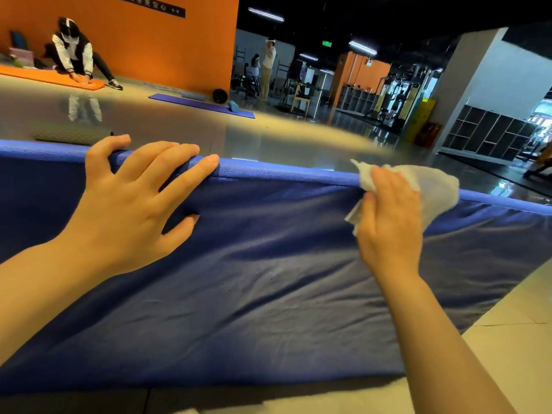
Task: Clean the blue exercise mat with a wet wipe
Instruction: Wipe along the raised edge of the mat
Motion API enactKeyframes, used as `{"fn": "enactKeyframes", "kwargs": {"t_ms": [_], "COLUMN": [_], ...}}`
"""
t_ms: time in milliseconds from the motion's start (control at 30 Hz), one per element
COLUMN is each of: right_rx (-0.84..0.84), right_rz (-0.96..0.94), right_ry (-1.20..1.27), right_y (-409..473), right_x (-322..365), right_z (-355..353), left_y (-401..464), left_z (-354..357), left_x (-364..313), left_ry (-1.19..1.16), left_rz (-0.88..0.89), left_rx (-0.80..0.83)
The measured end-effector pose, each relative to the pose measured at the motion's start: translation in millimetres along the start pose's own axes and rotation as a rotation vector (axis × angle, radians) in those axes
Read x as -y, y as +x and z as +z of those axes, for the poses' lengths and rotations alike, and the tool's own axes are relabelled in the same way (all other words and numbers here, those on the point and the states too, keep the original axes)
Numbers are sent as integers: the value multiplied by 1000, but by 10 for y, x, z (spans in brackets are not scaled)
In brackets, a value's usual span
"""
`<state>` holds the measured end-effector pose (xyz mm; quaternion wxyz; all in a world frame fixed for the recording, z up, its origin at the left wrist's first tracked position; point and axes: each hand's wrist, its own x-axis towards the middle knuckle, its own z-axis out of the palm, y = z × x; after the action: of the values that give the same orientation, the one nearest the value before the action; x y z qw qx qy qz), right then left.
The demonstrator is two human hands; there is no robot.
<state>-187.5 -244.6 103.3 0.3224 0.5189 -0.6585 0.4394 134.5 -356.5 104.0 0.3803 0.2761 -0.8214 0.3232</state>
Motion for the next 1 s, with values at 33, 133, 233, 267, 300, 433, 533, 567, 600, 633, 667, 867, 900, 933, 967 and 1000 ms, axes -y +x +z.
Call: {"fn": "enactKeyframes", "kwargs": {"t_ms": [33,133,233,267,300,433,533,567,600,633,667,867,900,933,967,1000], "right_rx": [-12,-51,-59,-37,-10,30,76,90,98,99,90,-2,-5,-11,-20,-30], "right_rz": [44,191,144,87,20,-166,-237,-276,-306,-309,-286,-111,-90,-57,-7,48], "right_ry": [-28,-41,46,65,82,216,242,216,184,156,132,-20,-31,-27,-11,11], "right_y": [5,27,56,43,20,-181,-206,-190,-170,-145,-124,-23,-24,-34,-54,-83], "right_x": [-122,-232,69,248,460,1297,1409,1348,1268,1180,1089,427,385,393,444,521], "right_z": [-36,-23,130,186,237,372,350,329,310,292,271,144,138,144,163,186], "left_y": [-11,-22,-26,-30,-34,-38,-33,-33,-37,-37,-38,-30,-30,-30,-30,-30], "left_z": [-9,-35,-41,-37,-33,-40,-48,-51,-55,-64,-71,-81,-79,-78,-80,-81], "left_x": [-7,-46,-83,-94,-101,-96,-75,-58,-39,-18,-1,-16,-20,-23,-22,-25], "left_ry": [0,-5,-5,-4,-4,-6,-3,-2,-2,-2,-2,-2,0,1,3,6], "left_rz": [-1,-15,-39,-45,-48,-39,-19,-6,7,20,29,37,37,36,32,28], "left_rx": [-7,-31,-57,-67,-75,-90,-82,-69,-53,-39,-29,-27,-27,-25,-25,-26]}}
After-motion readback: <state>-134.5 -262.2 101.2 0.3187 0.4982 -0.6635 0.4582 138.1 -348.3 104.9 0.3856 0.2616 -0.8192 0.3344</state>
